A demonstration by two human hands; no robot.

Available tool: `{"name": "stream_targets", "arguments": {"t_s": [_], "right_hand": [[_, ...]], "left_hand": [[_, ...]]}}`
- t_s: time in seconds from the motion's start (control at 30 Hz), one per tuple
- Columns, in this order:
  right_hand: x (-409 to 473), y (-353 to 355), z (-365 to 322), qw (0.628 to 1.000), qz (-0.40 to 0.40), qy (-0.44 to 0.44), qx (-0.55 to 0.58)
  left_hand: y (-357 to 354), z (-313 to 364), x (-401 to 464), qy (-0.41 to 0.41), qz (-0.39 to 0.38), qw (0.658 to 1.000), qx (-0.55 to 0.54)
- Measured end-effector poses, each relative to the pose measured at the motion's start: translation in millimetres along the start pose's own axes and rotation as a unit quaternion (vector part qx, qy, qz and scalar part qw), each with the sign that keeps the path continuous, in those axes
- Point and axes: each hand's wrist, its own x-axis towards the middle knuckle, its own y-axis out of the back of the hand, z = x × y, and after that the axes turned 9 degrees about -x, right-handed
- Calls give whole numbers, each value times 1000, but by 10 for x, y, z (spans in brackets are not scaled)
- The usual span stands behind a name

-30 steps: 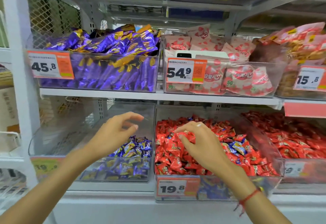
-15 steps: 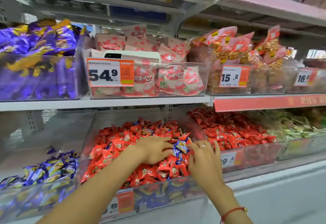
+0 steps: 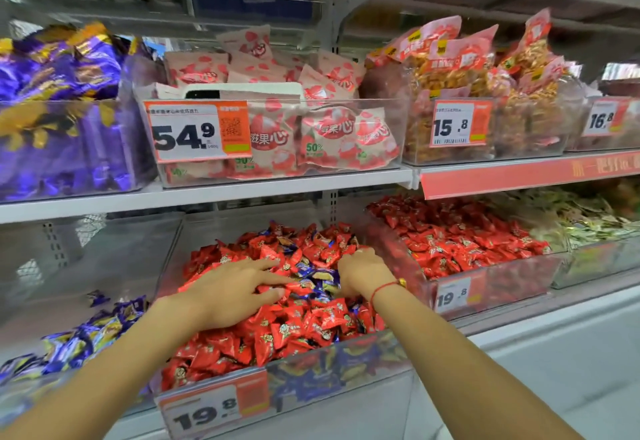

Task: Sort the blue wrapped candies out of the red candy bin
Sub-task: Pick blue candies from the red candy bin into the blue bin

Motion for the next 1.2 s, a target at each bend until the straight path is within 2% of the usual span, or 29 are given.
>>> {"name": "stream_targets", "arguments": {"t_s": [0.17,0.3,0.47,0.57,0.63,0.7,0.77,0.8,0.97,1.1,1.2], "right_hand": [[-43,52,-60,991,44,-4,123],[-105,26,28,956,83,33,278],[-220,35,20,849,121,101,505],[-313,43,33,806,112,104,572],[-367,40,25,740,86,92,660],[-384,-5,32,643,29,71,762],[-451,-5,46,596,-24,74,799],[-449,-31,58,591,-41,84,801],[-478,15,106,635,-69,145,756],[-512,86,54,723,-46,141,675],[-623,232,-47,783,-28,181,595]], "left_hand": [[10,61,-49,18,47,998,-36],[15,128,-72,11,120,992,-42],[27,166,-62,59,215,964,-148],[58,215,-21,49,212,955,-202],[63,261,18,39,188,957,-217],[33,300,81,32,172,960,-218],[-1,345,158,31,163,954,-248],[-16,371,198,37,162,947,-275],[16,516,295,33,162,907,-387],[92,580,248,-1,199,898,-392],[196,568,41,-6,208,888,-410]]}}
